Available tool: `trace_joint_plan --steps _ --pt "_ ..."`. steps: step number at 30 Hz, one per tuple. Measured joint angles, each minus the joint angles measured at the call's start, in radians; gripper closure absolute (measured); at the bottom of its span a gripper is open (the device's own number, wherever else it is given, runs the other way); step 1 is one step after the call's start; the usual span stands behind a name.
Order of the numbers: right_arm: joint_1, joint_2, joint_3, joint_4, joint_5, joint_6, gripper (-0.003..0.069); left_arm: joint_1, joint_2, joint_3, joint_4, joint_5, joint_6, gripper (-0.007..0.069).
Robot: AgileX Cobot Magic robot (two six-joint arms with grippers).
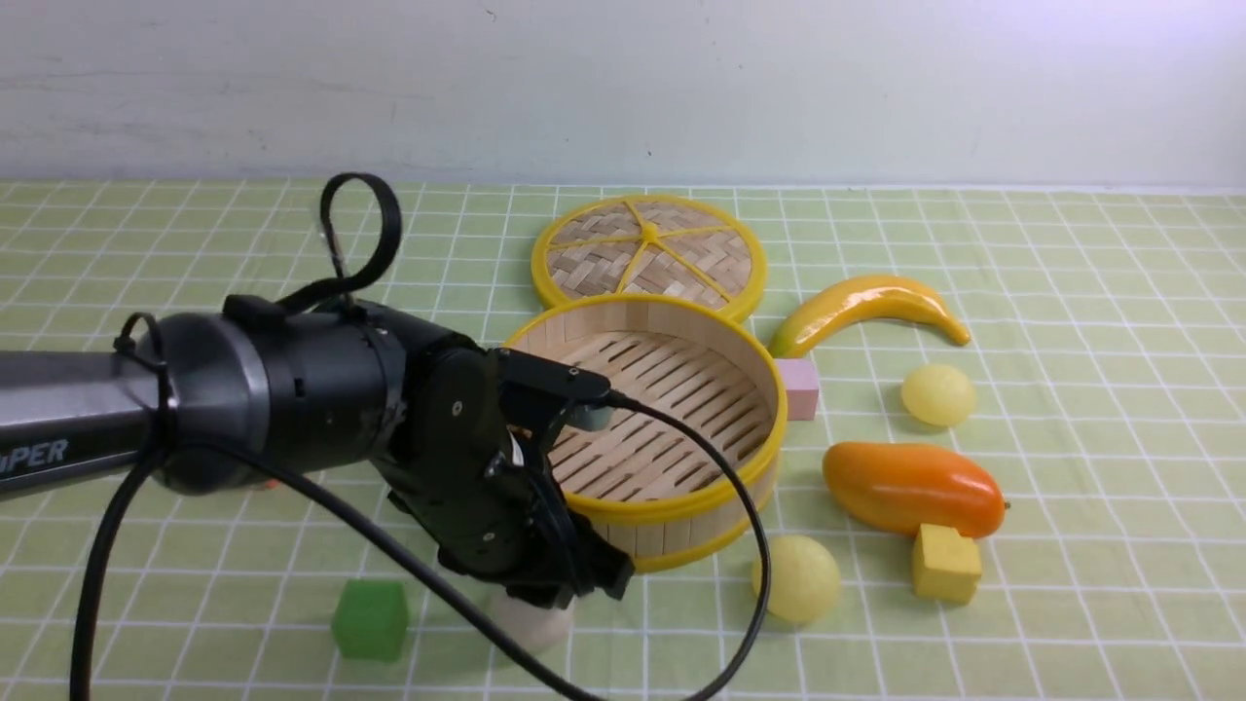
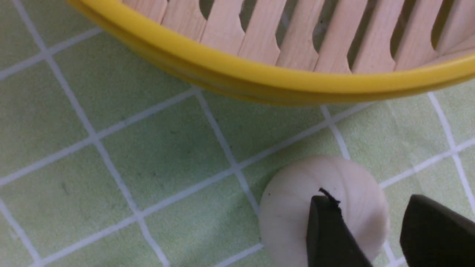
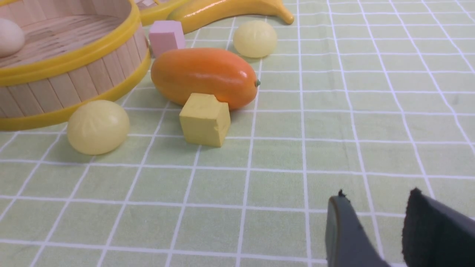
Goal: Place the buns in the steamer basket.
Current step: Use the left arm to grab a steamed stuffed bun, then use the left arm to put the steamed stuffed bun into the steamer
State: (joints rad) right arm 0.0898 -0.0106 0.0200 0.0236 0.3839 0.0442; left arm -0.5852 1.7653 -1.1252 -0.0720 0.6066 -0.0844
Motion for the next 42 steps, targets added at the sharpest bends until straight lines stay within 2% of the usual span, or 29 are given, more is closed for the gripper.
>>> trace_joint_plan --steps 10,15,24,26,28,29,30,32,38,42 --pt "0.000 0.000 0.000 0.000 0.000 0.000 0.0418 0.000 -0.070 -0.032 0.039 0.050 -0.012 0.0347" --pt "0.000 0.000 0.000 0.000 0.000 0.000 0.0418 0.000 -0.003 -0.032 0.097 0.033 -0.038 0.0355" --pt "0.000 0.000 0.000 0.000 0.000 0.000 0.0418 0.000 0.075 -0.034 0.103 -0.004 -0.041 0.0365" --pt "0.000 0.000 0.000 0.000 0.000 0.000 0.0418 0.000 0.074 -0.035 0.103 -0.006 -0.041 0.0394" --pt "0.000 0.000 0.000 0.000 0.000 0.000 0.0418 0.000 0.072 -0.037 0.094 0.008 -0.041 0.0505" --pt "0.000 0.000 0.000 0.000 0.000 0.000 0.0418 0.000 0.072 -0.038 0.093 0.008 -0.041 0.0505" --pt "0.000 0.000 0.000 0.000 0.000 0.000 0.0418 0.000 0.066 -0.040 0.083 0.028 -0.041 0.0589" --pt "0.000 0.000 0.000 0.000 0.000 0.000 0.0418 0.000 0.049 -0.041 0.066 0.056 -0.041 0.0631" --pt "0.000 0.000 0.000 0.000 0.000 0.000 0.0418 -0.005 -0.071 -0.078 0.025 0.189 -0.037 0.0636" --pt "0.000 0.000 0.000 0.000 0.000 0.000 0.0418 -0.006 -0.122 -0.196 0.013 0.175 -0.014 0.0636"
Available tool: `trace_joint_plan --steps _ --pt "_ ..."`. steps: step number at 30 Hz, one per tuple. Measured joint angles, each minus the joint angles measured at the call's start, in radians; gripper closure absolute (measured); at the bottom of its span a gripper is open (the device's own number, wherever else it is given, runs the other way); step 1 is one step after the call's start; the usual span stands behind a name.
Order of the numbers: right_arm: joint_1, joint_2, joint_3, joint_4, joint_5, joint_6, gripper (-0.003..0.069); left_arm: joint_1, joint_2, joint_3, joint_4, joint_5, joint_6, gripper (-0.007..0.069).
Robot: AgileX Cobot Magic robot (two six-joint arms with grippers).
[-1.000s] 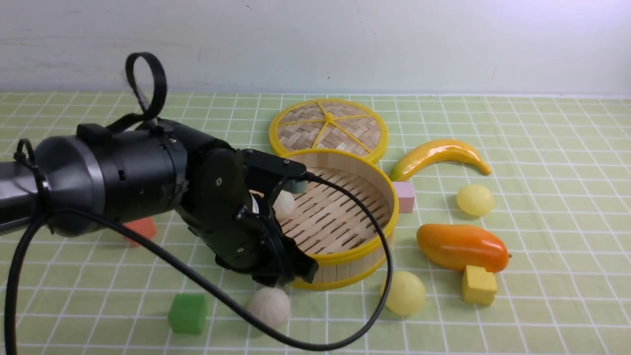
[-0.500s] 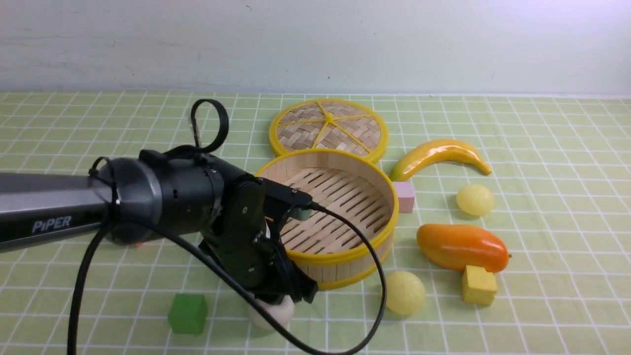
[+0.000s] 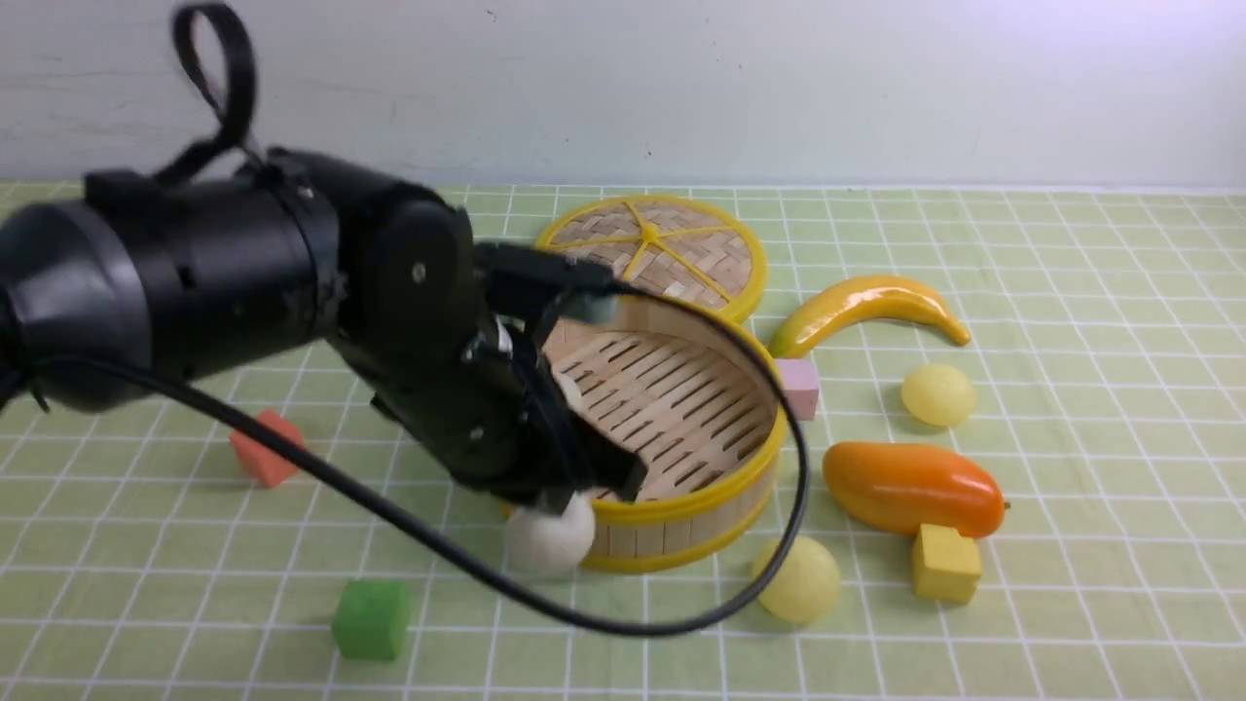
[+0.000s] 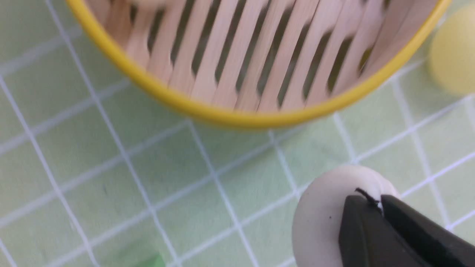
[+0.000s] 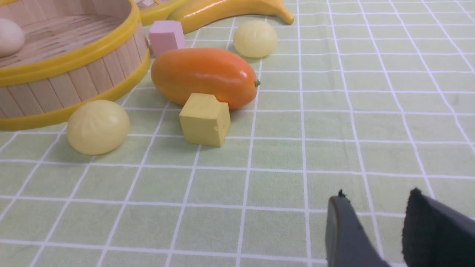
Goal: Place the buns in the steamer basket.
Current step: Use the left arm to put the steamed stuffed bun into the steamer, then use the right arm to grab a steamed stuffed bun
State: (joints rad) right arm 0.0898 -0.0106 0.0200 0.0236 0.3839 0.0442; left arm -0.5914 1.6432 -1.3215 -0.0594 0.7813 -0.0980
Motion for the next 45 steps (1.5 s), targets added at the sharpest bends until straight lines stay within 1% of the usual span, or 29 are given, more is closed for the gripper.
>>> trace_joint_plan --steps 3,6,8,10,13,15,17,18,20,21,23,24,25,26,27,28,29,32,34,35,36,37,40,41,43,45 --pt "0.000 0.000 0.000 0.000 0.000 0.000 0.0418 0.011 0.020 -0.062 0.002 -0.033 0.010 0.0636" --pt "0.000 0.000 0.000 0.000 0.000 0.000 0.0418 0.028 0.093 -0.139 0.003 -0.066 0.019 0.0636" --pt "0.000 0.000 0.000 0.000 0.000 0.000 0.0418 0.035 0.189 -0.196 0.003 -0.082 0.022 0.0636" --pt "0.000 0.000 0.000 0.000 0.000 0.000 0.0418 0.035 0.266 -0.243 0.002 -0.078 0.022 0.0631" --pt "0.000 0.000 0.000 0.000 0.000 0.000 0.0418 0.036 0.365 -0.297 0.003 -0.044 0.022 0.0601" --pt "0.000 0.000 0.000 0.000 0.000 0.000 0.0418 0.037 0.407 -0.319 0.003 -0.020 0.022 0.0561" --pt "0.000 0.000 0.000 0.000 0.000 0.000 0.0418 0.039 0.430 -0.342 0.006 -0.013 0.022 0.0491" --pt "0.000 0.000 0.000 0.000 0.000 0.000 0.0418 0.040 0.430 -0.346 0.008 -0.013 0.022 0.0482" --pt "0.000 0.000 0.000 0.000 0.000 0.000 0.0418 0.041 0.430 -0.371 0.011 0.002 0.022 0.0368" --pt "0.000 0.000 0.000 0.000 0.000 0.000 0.0418 0.041 0.426 -0.386 0.011 0.020 0.022 0.0298" --pt "0.000 0.000 0.000 0.000 0.000 0.000 0.0418 0.041 0.411 -0.404 0.011 0.056 0.022 0.0225" --pt "0.000 0.000 0.000 0.000 0.000 0.000 0.0418 0.041 0.409 -0.408 0.011 0.062 0.022 0.0217" --pt "0.000 0.000 0.000 0.000 0.000 0.000 0.0418 0.041 0.382 -0.421 0.011 0.104 0.022 0.0170" --pt "0.000 0.000 0.000 0.000 0.000 0.000 0.0418 0.041 0.340 -0.427 0.010 0.144 0.021 0.0148" --pt "0.000 0.000 0.000 0.000 0.000 0.000 0.0418 0.041 0.333 -0.427 0.010 0.150 0.019 0.0147" --pt "0.000 0.000 0.000 0.000 0.000 0.000 0.0418 0.041 0.268 -0.426 0.006 0.186 0.015 0.0161" --pt "0.000 0.000 0.000 0.000 0.000 0.000 0.0418 0.041 0.259 -0.426 0.006 0.190 0.015 0.0166" --pt "0.000 0.000 0.000 0.000 0.000 0.000 0.0418 0.041 0.055 -0.347 -0.003 0.179 0.007 0.0363" --pt "0.000 0.000 0.000 0.000 0.000 0.000 0.0418 0.041 -0.077 -0.239 -0.007 0.134 0.007 0.0521" --pt "0.000 0.000 0.000 0.000 0.000 0.000 0.0418 0.041 -0.144 -0.190 -0.009 0.106 0.007 0.0587" --pt "0.000 0.000 0.000 0.000 0.000 0.000 0.0418 0.041 -0.197 -0.137 -0.011 0.079 0.007 0.0622" --pt "0.000 0.000 0.000 0.000 0.000 0.000 0.0418 0.041 -0.264 -0.064 -0.016 0.042 0.008 0.0638" --pt "0.000 0.000 0.000 0.000 0.000 0.000 0.0418 0.041 -0.448 0.185 -0.040 -0.075 0.008 0.0638" --pt "0.000 0.000 0.000 0.000 0.000 0.000 0.0418 0.041 -0.461 0.185 -0.040 -0.083 0.008 0.0638" --pt "0.000 0.000 0.000 0.000 0.000 0.000 0.0418 0.041 -0.647 0.435 -0.074 -0.205 0.008 0.0638" --pt "0.000 0.000 0.000 0.000 0.000 0.000 0.0418 0.041 -0.747 0.575 -0.103 -0.268 0.008 0.0638"
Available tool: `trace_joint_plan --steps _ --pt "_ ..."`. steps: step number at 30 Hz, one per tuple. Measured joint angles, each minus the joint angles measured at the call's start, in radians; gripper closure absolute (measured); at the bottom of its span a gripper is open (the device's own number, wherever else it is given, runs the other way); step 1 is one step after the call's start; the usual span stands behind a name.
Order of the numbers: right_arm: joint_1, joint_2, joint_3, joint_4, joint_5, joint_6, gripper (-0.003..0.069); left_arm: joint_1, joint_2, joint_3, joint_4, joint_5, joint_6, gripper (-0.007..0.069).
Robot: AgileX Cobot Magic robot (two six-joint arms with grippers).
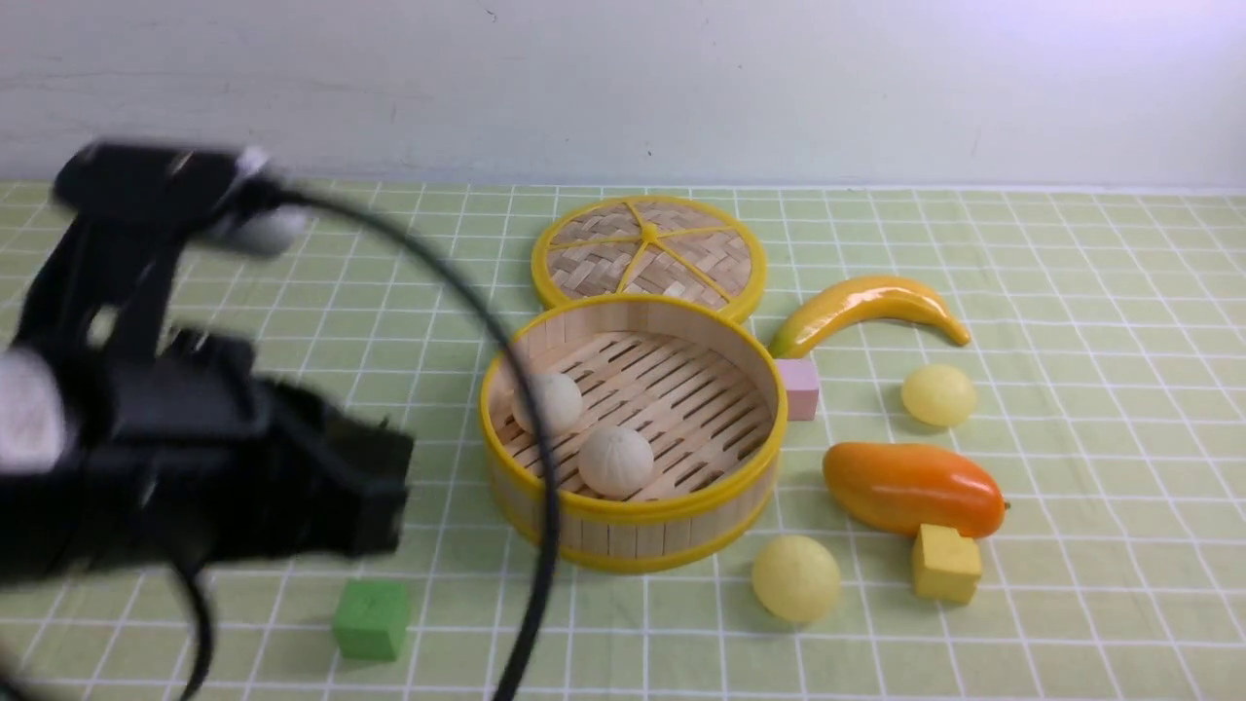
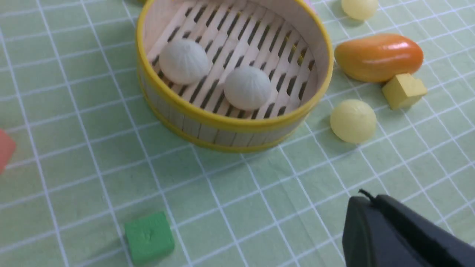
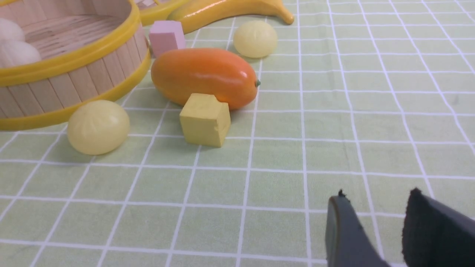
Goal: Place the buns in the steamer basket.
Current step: Use the right arm to grab a steamed stuffed bun
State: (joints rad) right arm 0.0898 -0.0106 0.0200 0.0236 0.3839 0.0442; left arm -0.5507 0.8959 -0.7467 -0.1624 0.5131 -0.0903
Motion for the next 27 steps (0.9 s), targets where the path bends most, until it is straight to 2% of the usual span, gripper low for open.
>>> trace_joint_plan --steps 3,8,13,17,24,27 --pt "0.000 0.000 0.000 0.000 0.000 0.000 0.0418 0.000 -0.245 0.260 -0.055 -0.173 0.000 0.0638" --pt "0.000 0.000 0.000 0.000 0.000 0.000 0.0418 0.000 -0.621 0.532 -0.081 -0.365 0.000 0.0638" --pt "0.000 0.000 0.000 0.001 -0.015 0.001 0.0418 0.000 -0.884 0.640 -0.092 -0.385 -0.015 0.0638" --pt "0.000 0.000 0.007 0.066 -0.078 0.034 0.0418 0.000 -0.906 0.654 -0.095 -0.336 -0.028 0.0638" --pt "0.000 0.000 0.008 0.381 -0.345 0.230 0.0418 0.000 -0.823 0.656 -0.096 -0.333 -0.034 0.0638" --pt "0.004 0.000 -0.010 0.425 -0.344 0.257 0.0428 0.000 -0.798 0.656 -0.096 -0.332 -0.035 0.0638"
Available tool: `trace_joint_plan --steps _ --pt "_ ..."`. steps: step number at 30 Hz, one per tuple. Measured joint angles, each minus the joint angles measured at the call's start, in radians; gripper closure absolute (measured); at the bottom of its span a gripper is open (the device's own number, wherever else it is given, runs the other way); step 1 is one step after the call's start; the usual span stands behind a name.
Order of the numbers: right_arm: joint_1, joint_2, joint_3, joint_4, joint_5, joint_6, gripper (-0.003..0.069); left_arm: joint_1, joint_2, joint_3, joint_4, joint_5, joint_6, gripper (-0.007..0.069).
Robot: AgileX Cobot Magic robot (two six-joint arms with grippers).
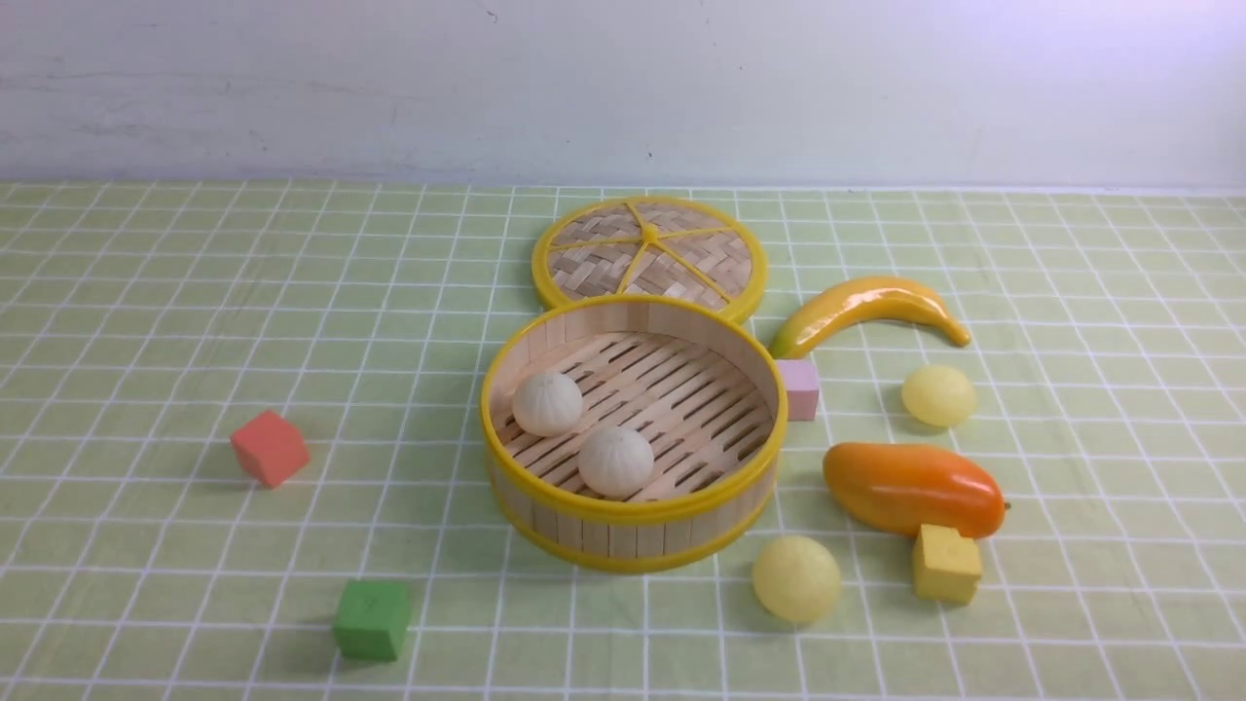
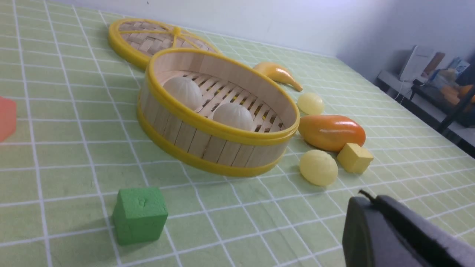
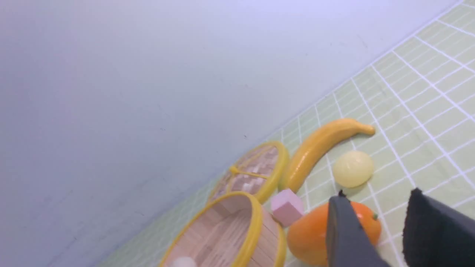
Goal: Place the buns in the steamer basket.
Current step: Use the right arm to grab a steamed stuffed bun
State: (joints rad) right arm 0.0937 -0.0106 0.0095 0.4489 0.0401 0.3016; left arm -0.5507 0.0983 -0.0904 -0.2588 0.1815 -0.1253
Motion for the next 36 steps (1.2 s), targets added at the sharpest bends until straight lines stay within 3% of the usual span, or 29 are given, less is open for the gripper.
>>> trace_joint_plan --steps 6,7,8,11,14,20,24,28,31,36 --pt "0.050 0.172 -0.260 -0.043 0.382 -0.097 0.0540 0.000 0.018 0.000 0.000 0.000 0.000 0.0638" --pt "0.071 0.300 -0.376 -0.071 0.540 -0.189 0.0582 0.000 0.019 0.000 0.000 0.000 0.000 0.0638" --pt "0.071 0.316 -0.389 -0.071 0.558 -0.198 0.0582 0.000 0.019 0.000 0.000 0.000 0.000 0.0638" --pt "0.082 0.610 -0.589 -0.093 0.818 -0.333 0.0623 0.000 0.019 0.000 0.000 0.000 0.000 0.0638" --pt "0.082 0.829 -0.700 -0.104 0.916 -0.379 0.0631 0.000 0.019 0.001 0.000 0.000 0.000 0.0638" --pt "0.129 1.146 -0.827 -0.118 0.940 -0.403 0.0634 0.000 0.019 0.001 -0.001 0.000 0.000 0.0638" --pt "0.268 1.359 -0.936 -0.167 0.897 -0.398 0.0633 0.000 0.019 0.001 -0.002 0.001 0.000 0.0638" --pt "0.341 1.465 -1.037 -0.206 0.830 -0.368 0.0613 0.000 0.019 0.001 -0.003 0.001 0.000 0.0637" --pt "0.368 1.515 -1.086 -0.208 0.807 -0.355 0.0580 0.000 0.019 0.001 -0.003 0.001 0.000 0.0637" --pt "0.396 1.639 -1.173 -0.208 0.797 -0.337 0.0447 0.000 0.019 0.001 -0.004 0.001 0.000 0.0637"
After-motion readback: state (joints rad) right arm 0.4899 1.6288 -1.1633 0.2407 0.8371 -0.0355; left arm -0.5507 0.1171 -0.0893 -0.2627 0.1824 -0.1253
